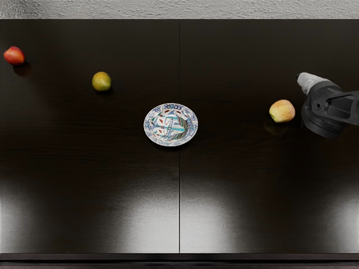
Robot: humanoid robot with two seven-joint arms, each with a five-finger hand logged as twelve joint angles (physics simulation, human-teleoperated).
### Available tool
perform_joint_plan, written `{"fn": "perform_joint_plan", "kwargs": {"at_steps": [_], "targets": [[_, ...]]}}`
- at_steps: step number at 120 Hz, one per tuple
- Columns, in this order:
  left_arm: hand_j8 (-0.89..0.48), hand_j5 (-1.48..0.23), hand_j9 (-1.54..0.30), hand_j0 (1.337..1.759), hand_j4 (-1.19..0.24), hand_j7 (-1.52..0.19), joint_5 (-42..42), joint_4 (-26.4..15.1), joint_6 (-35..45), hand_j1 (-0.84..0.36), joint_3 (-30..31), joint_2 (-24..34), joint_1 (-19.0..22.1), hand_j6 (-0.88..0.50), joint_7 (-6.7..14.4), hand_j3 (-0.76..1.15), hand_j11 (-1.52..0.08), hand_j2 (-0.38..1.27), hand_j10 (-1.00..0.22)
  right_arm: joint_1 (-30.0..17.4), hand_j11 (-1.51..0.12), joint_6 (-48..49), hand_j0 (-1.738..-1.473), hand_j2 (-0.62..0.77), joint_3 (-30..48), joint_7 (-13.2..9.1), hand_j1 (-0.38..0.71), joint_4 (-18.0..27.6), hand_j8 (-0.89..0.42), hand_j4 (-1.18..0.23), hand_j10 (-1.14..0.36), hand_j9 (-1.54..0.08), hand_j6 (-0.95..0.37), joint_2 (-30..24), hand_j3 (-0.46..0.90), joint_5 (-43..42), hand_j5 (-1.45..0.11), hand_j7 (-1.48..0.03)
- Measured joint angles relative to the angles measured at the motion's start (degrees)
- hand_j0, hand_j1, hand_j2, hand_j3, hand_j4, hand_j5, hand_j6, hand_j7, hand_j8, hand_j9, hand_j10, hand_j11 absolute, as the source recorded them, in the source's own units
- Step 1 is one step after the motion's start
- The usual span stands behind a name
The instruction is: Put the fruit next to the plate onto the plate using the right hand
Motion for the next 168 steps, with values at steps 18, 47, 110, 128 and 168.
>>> {"fn": "perform_joint_plan", "kwargs": {"at_steps": [18,47,110,128,168], "targets": [[-0.23,-0.3,-0.3,1.658,-0.23,-0.3,0.0,0.06,0.0,0.07,0.01,0.0,0.1,-0.23,0.0,0.0,-0.3,0.05,-0.23,-1.37,-0.12,-0.31,-1.658,-0.02,0.24,0.0,-0.24,-1.58,-0.09,-0.09,-0.09,-0.12,-0.09,1.69,0.0,0.02,-0.12,-0.12],[-0.23,-0.3,-0.3,1.658,-0.23,-0.3,0.0,0.01,0.0,0.07,0.01,0.0,0.1,-0.23,0.0,0.0,-0.3,0.05,-0.23,-3.12,-0.35,-0.15,-1.658,-0.05,0.31,0.0,-0.03,-4.95,-0.27,-0.27,-0.27,-0.35,-0.27,3.74,0.0,0.06,-0.35,-0.35],[-0.23,-0.3,-0.3,1.658,-0.23,-0.3,0.0,0.02,0.0,0.07,0.01,0.0,-0.04,-0.23,0.0,0.0,-0.3,0.05,-0.23,-3.64,-0.3,-0.77,-1.658,-0.04,0.26,0.0,-0.08,-6.62,-0.23,-0.23,-0.23,-0.3,-0.23,6.4,0.0,-0.61,-0.3,-0.3],[-0.23,-0.3,-0.3,1.658,-0.23,-0.3,0.0,0.04,0.0,0.07,-0.02,0.0,-0.07,-0.23,0.0,0.0,-0.3,0.05,-0.23,-4.54,-0.22,-0.9,-1.658,-0.03,0.26,0.0,-0.15,-8.23,-0.17,-0.17,-0.17,-0.22,-0.17,7.65,0.0,-0.77,-0.22,-0.22],[-0.23,-0.3,-0.3,1.658,-0.23,-0.3,0.0,0.07,0.0,0.07,-0.13,0.0,-0.07,-0.23,0.0,0.0,-0.3,0.05,-0.23,-6.91,-0.17,-0.94,-1.658,-0.02,0.23,0.0,-0.2,-12.88,-0.13,-0.13,-0.13,-0.17,-0.13,10.77,0.0,-0.81,-0.17,-0.17]]}}
